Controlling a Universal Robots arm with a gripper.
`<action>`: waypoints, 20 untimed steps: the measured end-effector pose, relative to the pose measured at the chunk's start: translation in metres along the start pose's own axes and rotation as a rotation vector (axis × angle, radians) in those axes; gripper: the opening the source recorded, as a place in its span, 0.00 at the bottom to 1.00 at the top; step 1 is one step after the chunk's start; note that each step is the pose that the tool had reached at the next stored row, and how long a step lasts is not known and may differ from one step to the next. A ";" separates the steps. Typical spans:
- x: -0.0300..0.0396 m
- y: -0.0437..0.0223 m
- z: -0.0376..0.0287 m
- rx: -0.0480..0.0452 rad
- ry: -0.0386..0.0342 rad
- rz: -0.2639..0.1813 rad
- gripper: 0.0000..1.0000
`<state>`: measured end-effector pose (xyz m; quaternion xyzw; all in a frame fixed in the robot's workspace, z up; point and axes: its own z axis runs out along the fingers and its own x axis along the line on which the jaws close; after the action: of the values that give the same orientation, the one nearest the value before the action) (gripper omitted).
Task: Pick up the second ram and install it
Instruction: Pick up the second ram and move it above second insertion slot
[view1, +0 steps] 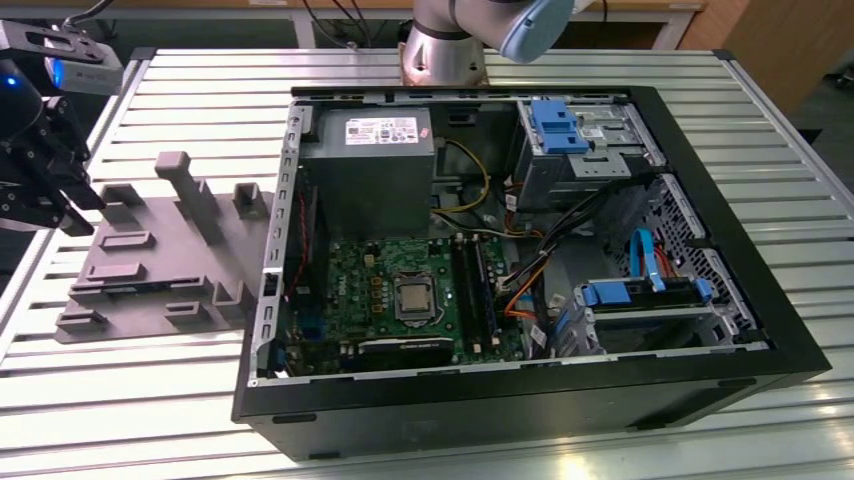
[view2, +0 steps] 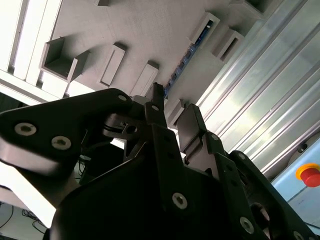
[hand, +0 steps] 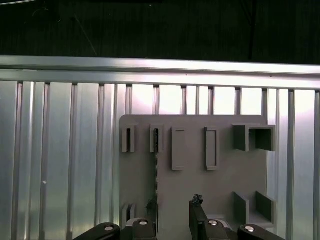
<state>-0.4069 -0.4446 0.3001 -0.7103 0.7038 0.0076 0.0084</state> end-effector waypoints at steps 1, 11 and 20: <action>0.0000 0.0000 0.0000 0.0000 0.0000 0.000 0.39; 0.0002 0.0000 0.0056 0.0011 0.0026 0.012 0.39; 0.0023 0.0001 0.0216 0.0056 0.0026 0.012 0.39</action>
<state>-0.4069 -0.4464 0.2784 -0.7061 0.7080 0.0048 0.0095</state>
